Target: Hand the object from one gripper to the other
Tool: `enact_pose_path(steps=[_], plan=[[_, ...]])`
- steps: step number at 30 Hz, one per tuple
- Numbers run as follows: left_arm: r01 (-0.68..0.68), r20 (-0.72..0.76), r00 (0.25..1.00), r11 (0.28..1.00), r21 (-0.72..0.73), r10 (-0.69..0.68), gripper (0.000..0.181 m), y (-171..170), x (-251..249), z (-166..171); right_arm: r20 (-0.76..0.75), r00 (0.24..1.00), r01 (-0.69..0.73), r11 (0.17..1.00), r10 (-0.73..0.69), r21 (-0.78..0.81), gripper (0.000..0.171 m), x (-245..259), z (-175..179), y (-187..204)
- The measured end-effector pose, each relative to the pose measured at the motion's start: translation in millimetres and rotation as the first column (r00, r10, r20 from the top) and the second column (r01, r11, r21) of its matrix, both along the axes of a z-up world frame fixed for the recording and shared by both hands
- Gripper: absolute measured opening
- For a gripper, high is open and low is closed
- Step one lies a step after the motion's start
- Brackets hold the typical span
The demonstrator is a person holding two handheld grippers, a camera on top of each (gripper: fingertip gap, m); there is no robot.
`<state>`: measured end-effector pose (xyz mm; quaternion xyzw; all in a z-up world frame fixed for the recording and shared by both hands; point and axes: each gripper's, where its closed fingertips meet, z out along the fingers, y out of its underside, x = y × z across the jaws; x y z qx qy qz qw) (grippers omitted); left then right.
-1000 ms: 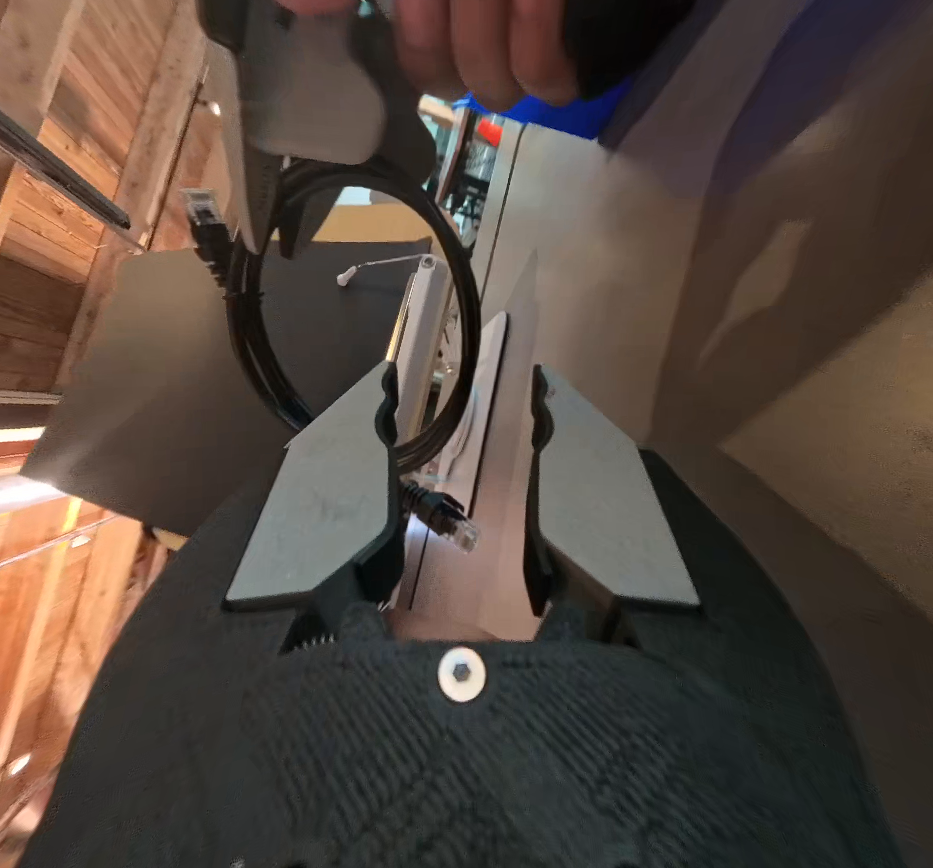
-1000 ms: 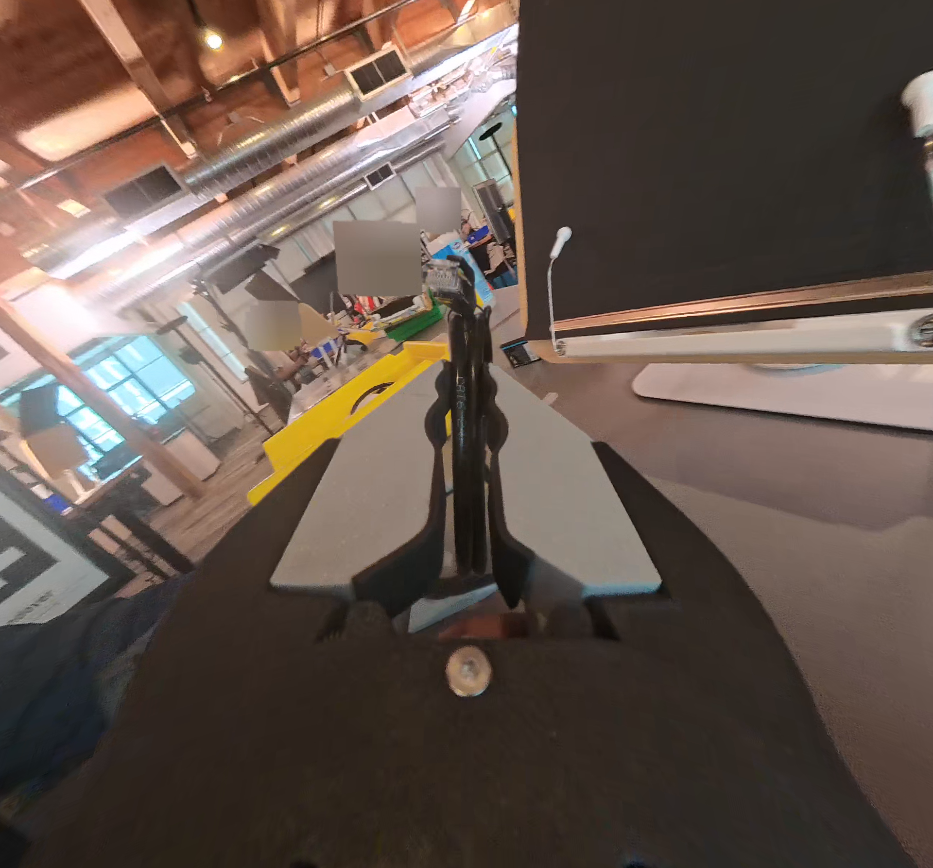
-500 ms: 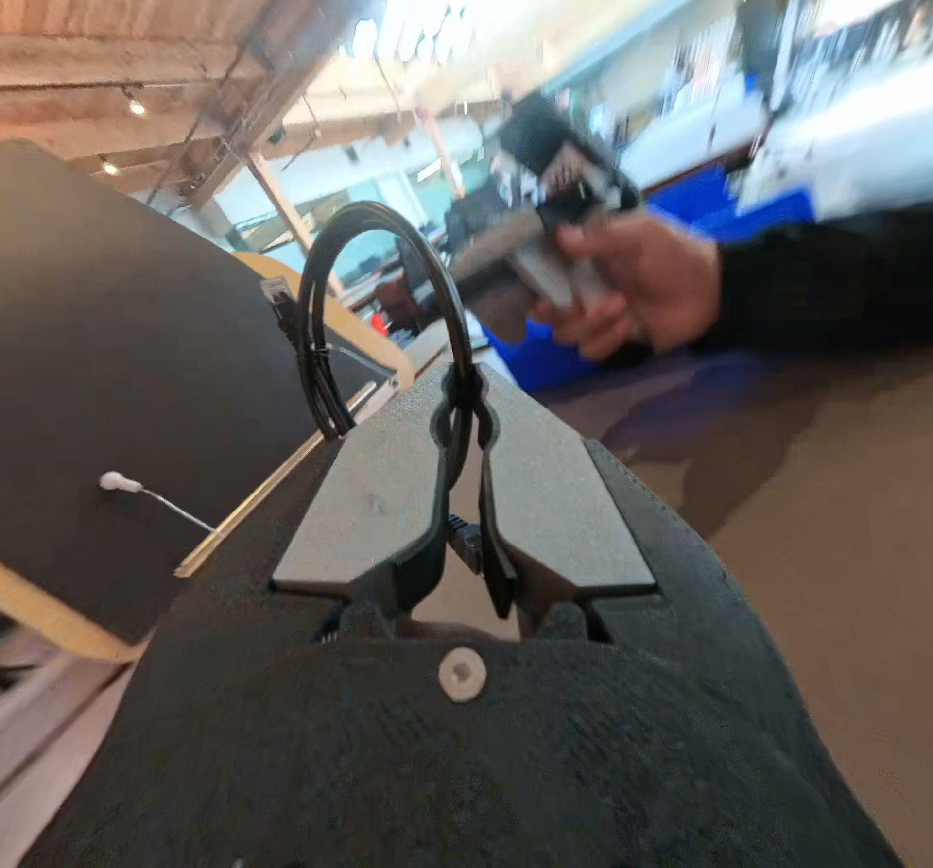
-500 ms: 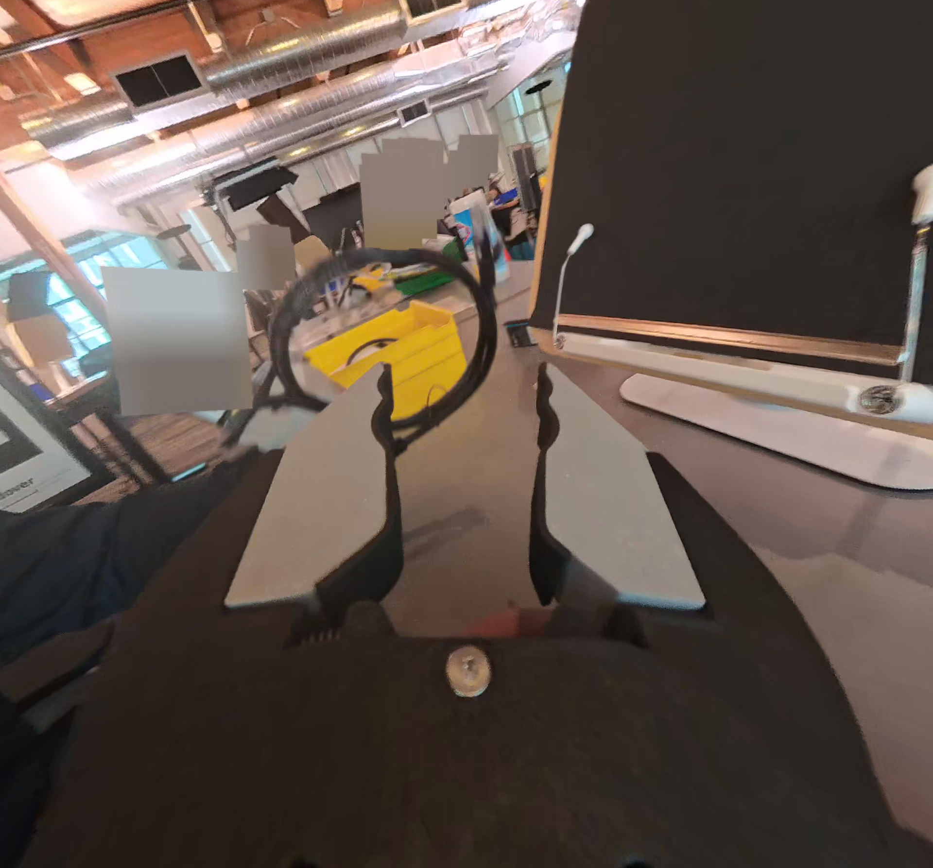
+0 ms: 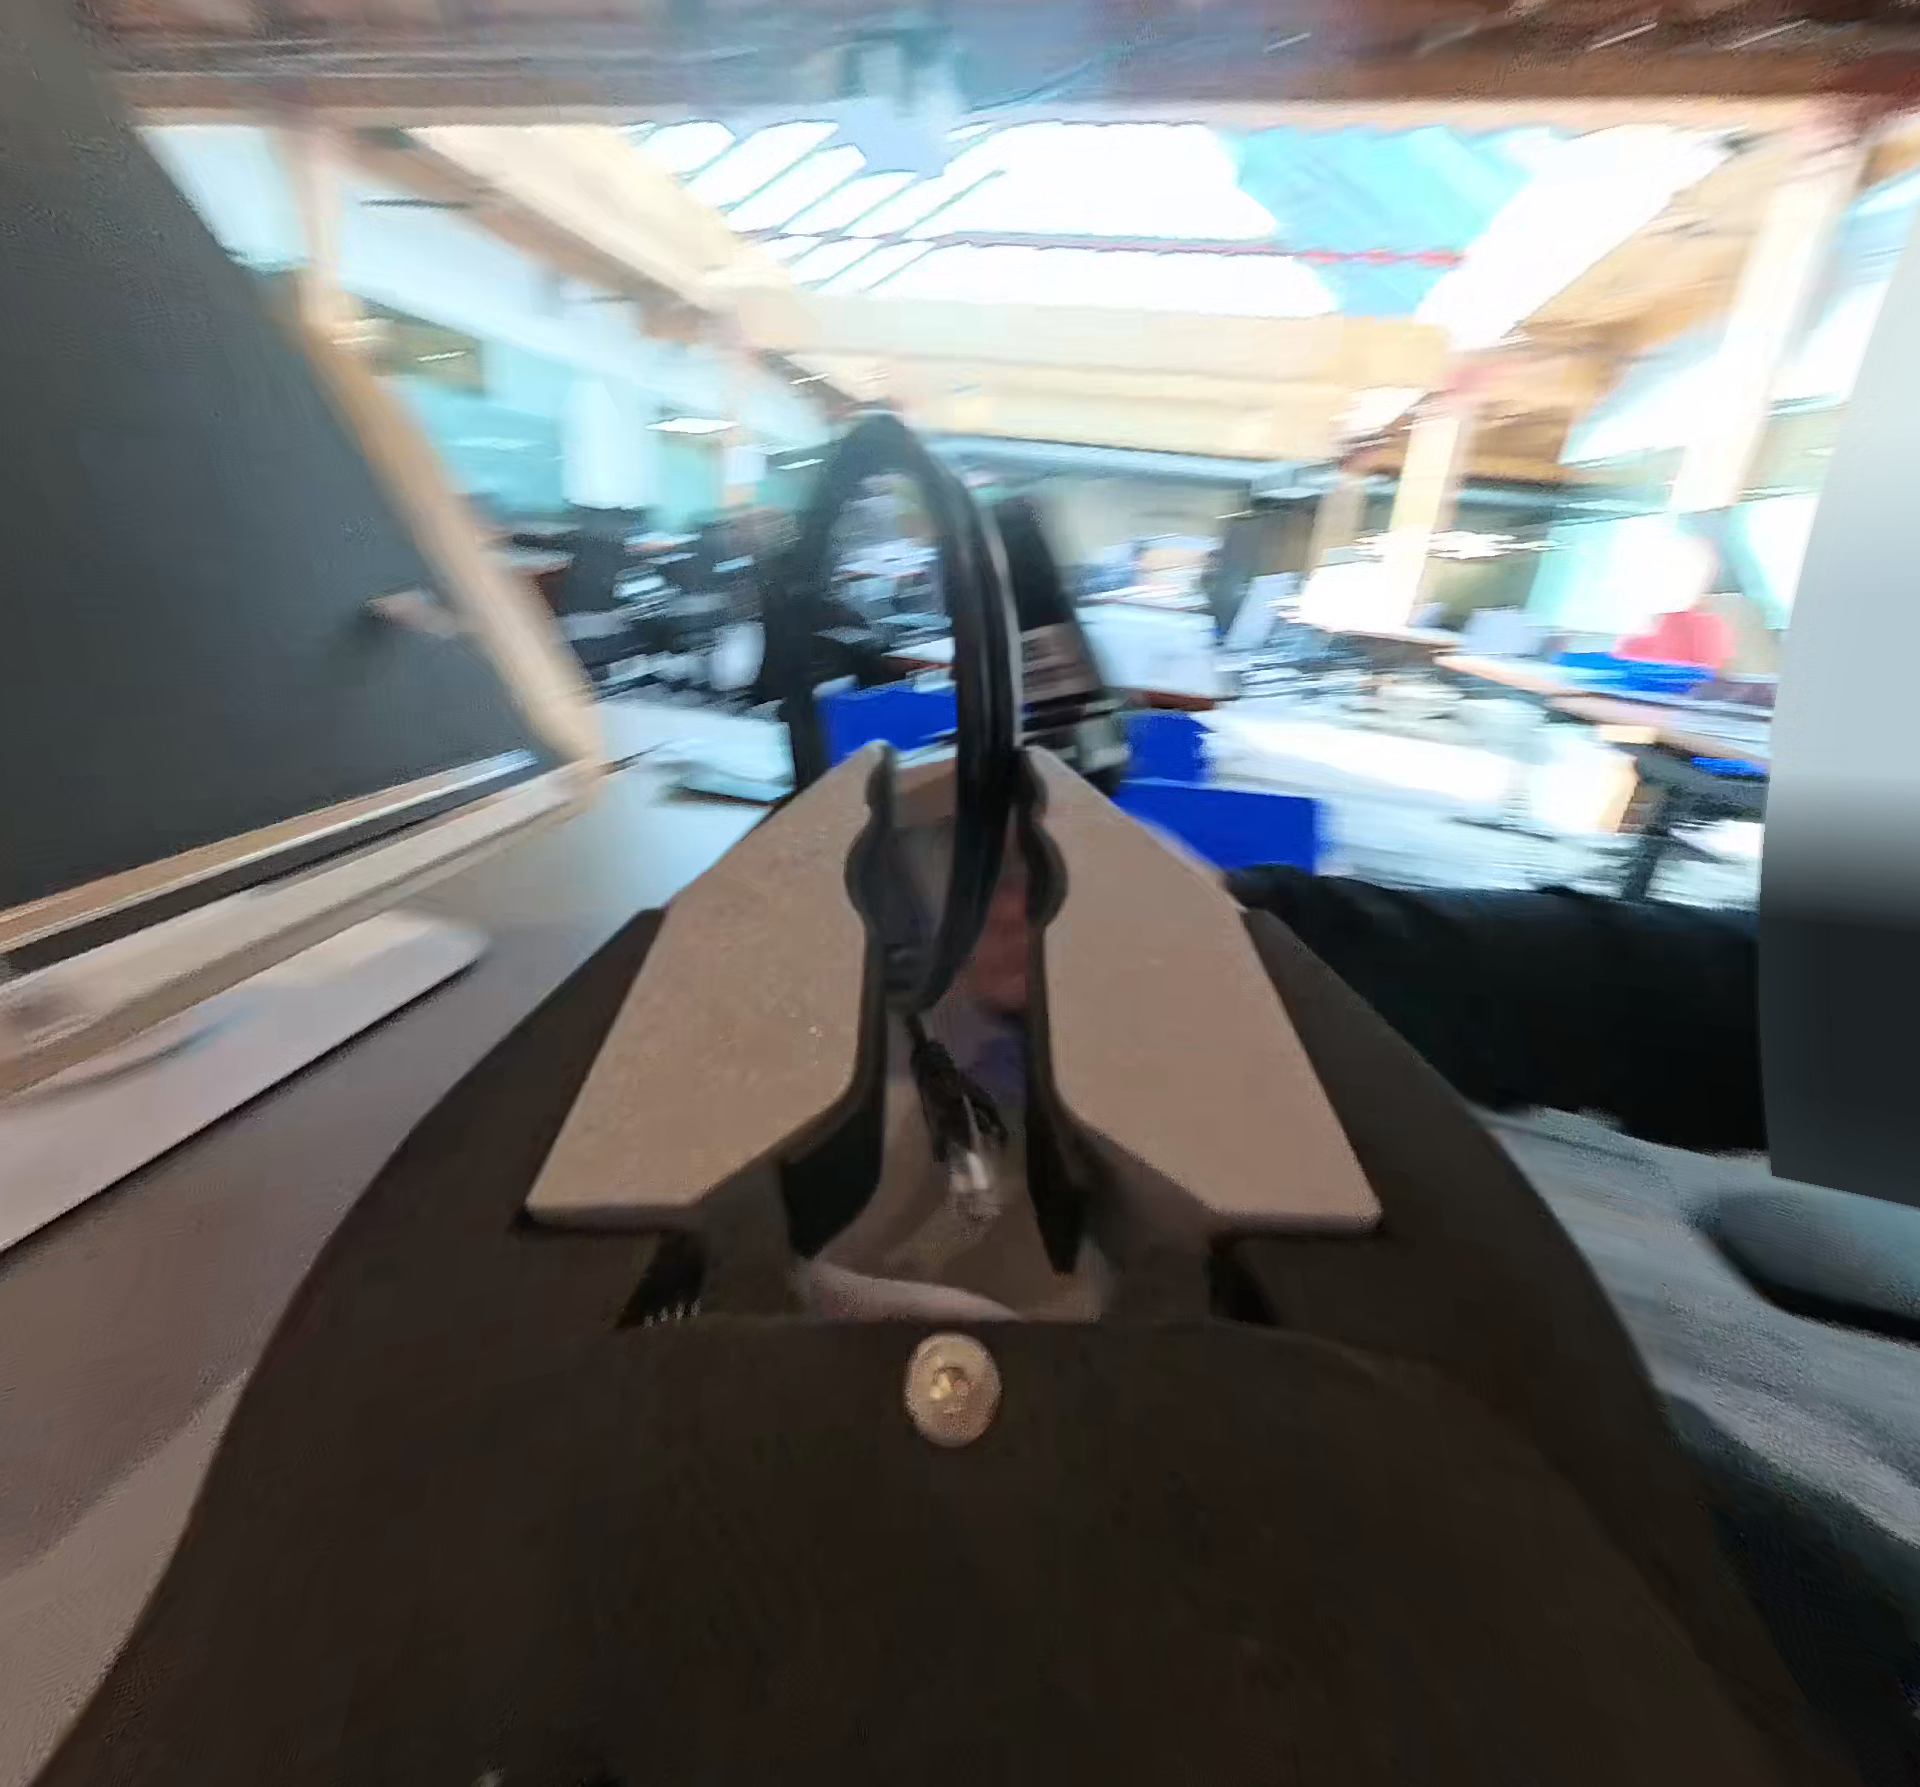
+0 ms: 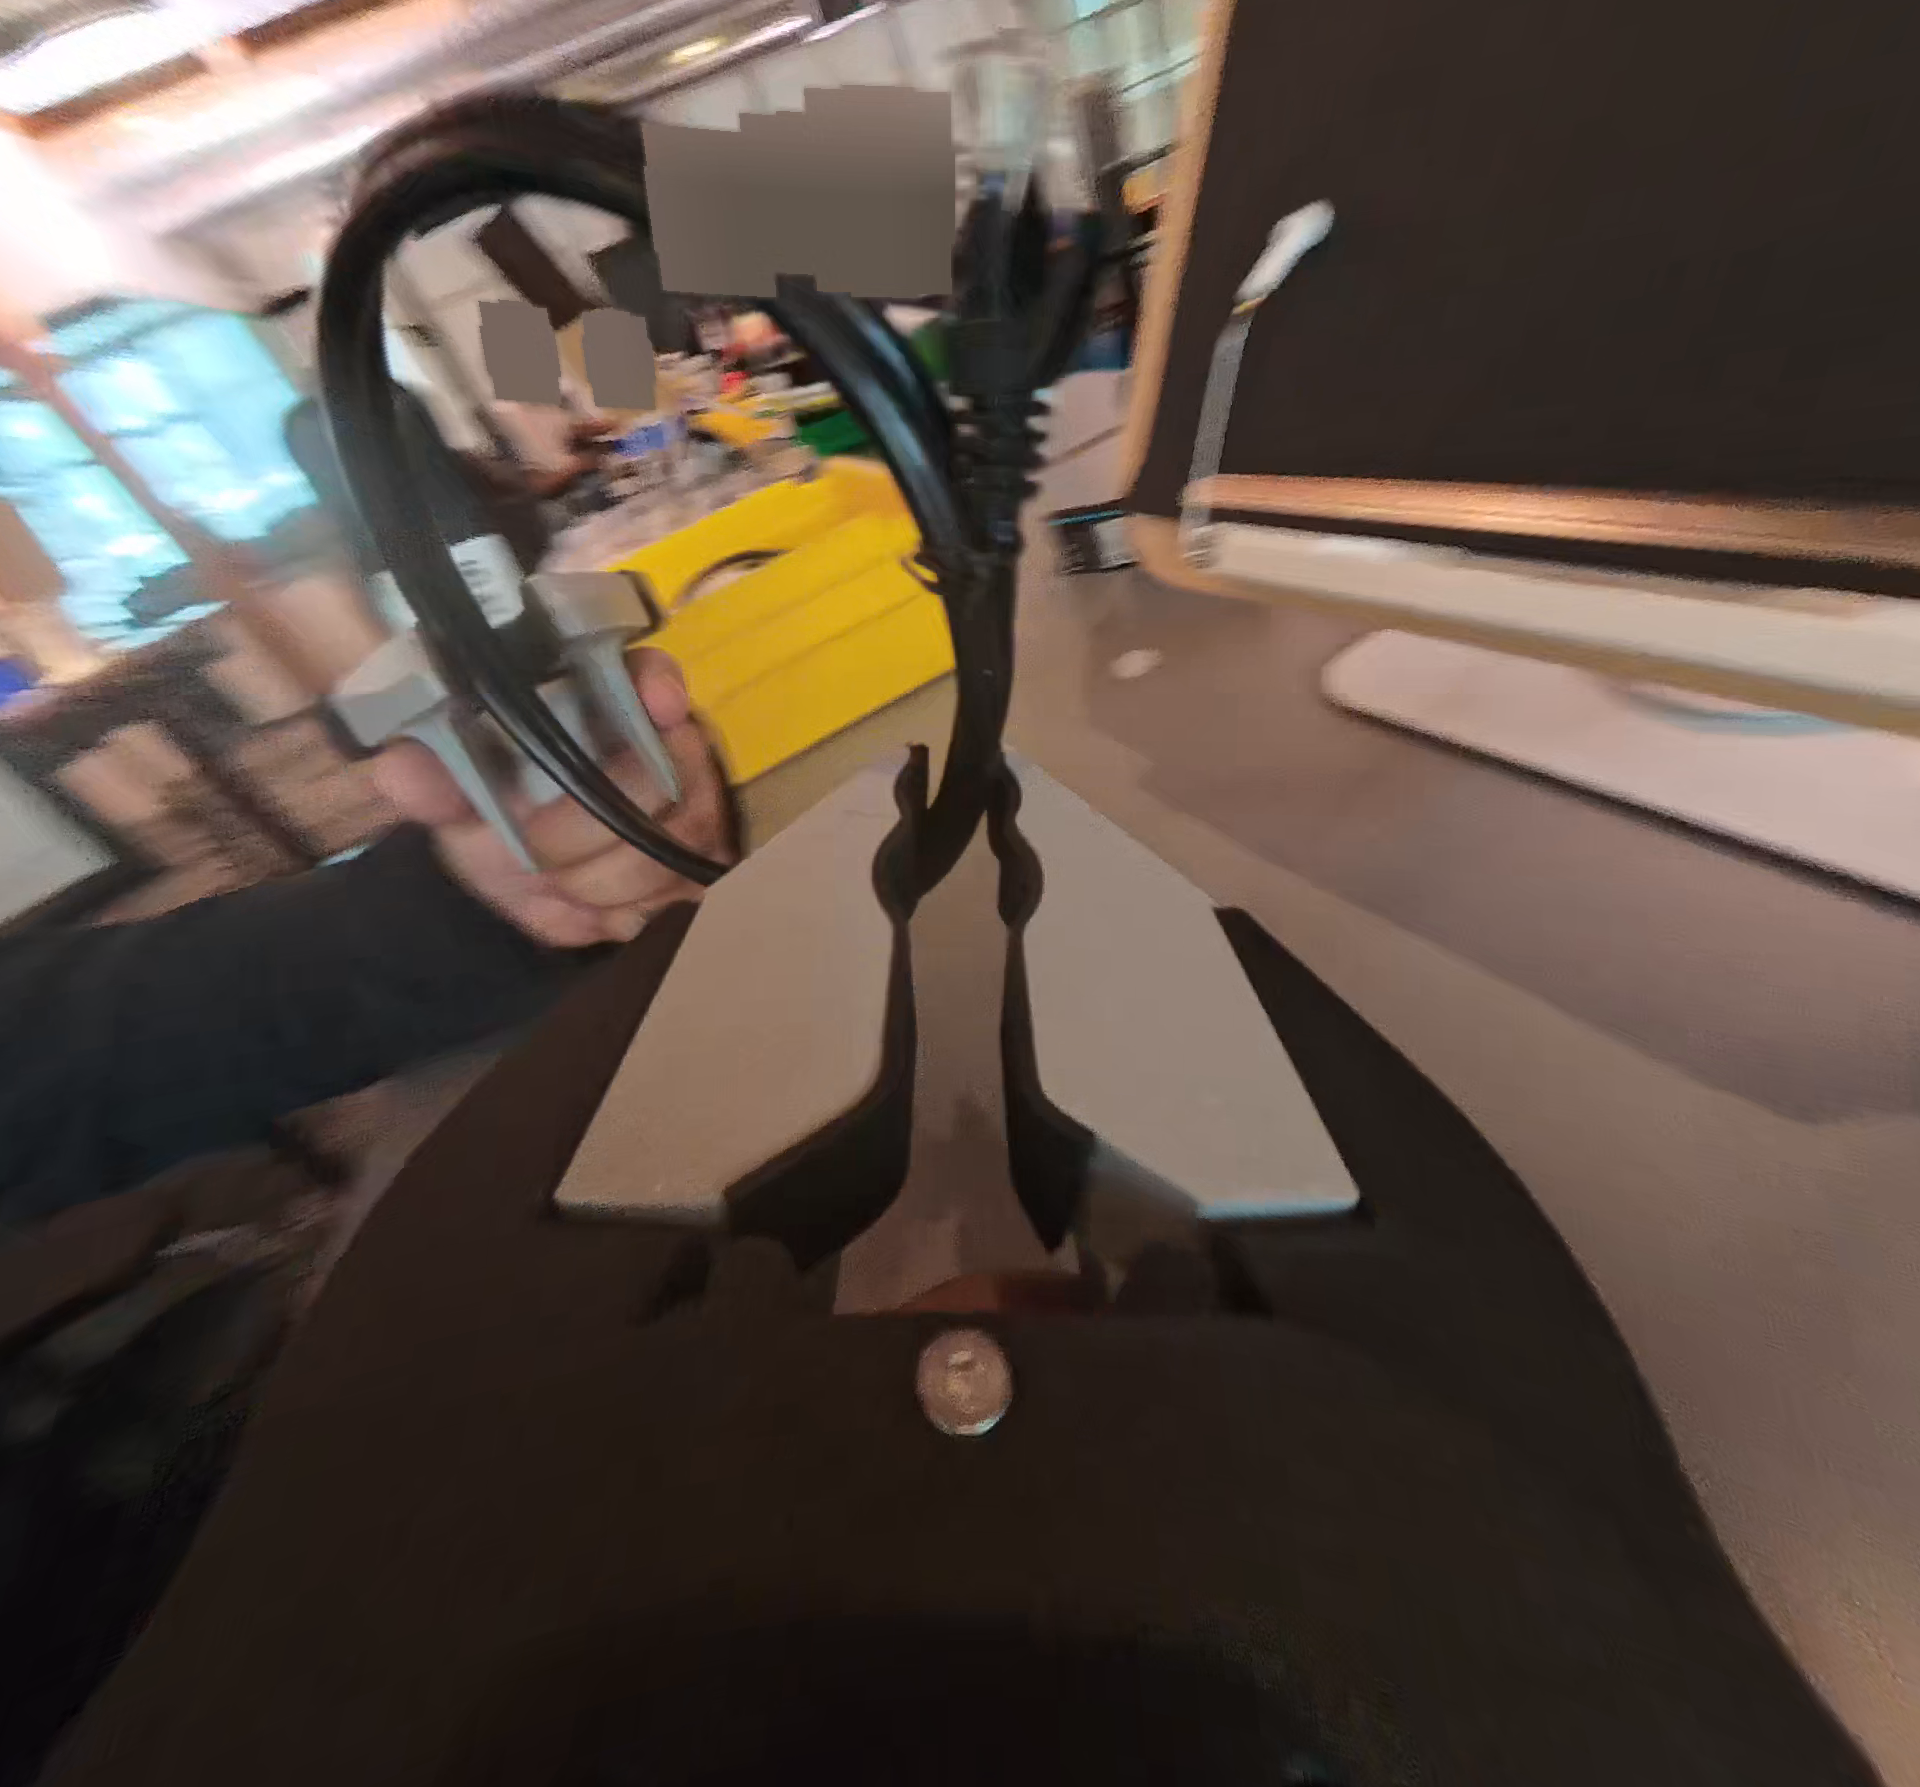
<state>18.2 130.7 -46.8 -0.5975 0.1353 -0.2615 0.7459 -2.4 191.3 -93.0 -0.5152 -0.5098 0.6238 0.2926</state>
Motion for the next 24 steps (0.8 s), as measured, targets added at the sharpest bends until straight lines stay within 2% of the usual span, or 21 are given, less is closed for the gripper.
enact_pose_path(steps=[2,3,4,6,8,10,12,15,16,17,19,20,24], plan=[[-0.215,-0.084,0.975,0.972,-0.099,0.207,0.041,18,-32,-18,-0.003,0.982,0.186,0.974,-0.187,0.127,0.001,3,-2,34],[-0.280,-0.134,0.955,0.952,-0.125,0.264,0.059,22,-41,-25,0.003,0.960,0.273,0.935,-0.281,0.227,0.002,5,-5,50],[-0.325,-0.180,0.937,0.936,-0.134,0.300,0.069,24,-47,-29,0.001,0.926,0.355,0.870,-0.378,0.343,0.002,8,-9,65],[-0.412,-0.266,0.890,0.904,-0.117,0.371,0.070,27,-54,-35,-0.052,0.871,0.442,0.733,-0.488,0.516,0.001,13,-10,80],[-0.442,-0.354,0.852,0.892,-0.090,0.386,0.069,28,-50,-40,-0.095,0.846,0.468,0.646,-0.524,0.603,0.001,13,-7,81],[-0.451,-0.429,0.814,0.891,-0.043,0.391,0.068,29,-41,-42,-0.145,0.829,0.473,0.538,-0.540,0.698,0.001,14,-1,77],[-0.449,-0.467,0.788,0.894,0.011,0.401,0.063,28,-31,-39,-0.219,0.809,0.456,0.348,-0.546,0.819,0.001,15,5,72],[-0.553,-0.503,0.631,0.797,0.241,0.590,0.059,18,-36,-11,-0.301,0.807,0.388,0.072,-0.509,0.919,0.001,13,8,58],[-0.545,-0.520,0.601,0.788,0.288,0.606,0.058,14,-31,-6,-0.311,0.813,0.357,-0.001,-0.492,0.934,0.001,11,7,53],[-0.512,-0.554,0.602,0.810,0.285,0.575,0.055,14,-21,-8,-0.319,0.815,0.334,-0.058,-0.484,0.941,0.001,9,6,48],[-0.466,-0.615,0.614,0.856,0.225,0.496,0.048,18,-7,-22,-0.319,0.831,0.293,-0.129,-0.455,0.947,0.001,4,2,35],[-0.461,-0.649,0.594,0.862,0.209,0.475,0.048,22,-6,-29,-0.322,0.843,0.283,-0.154,-0.431,0.947,0.001,1,1,27],[-0.556,-0.802,0.374,0.805,0.208,0.466,0.043,32,-30,-60,-0.348,0.862,0.274,-0.239,-0.368,0.932,0.001,-2,3,2]])
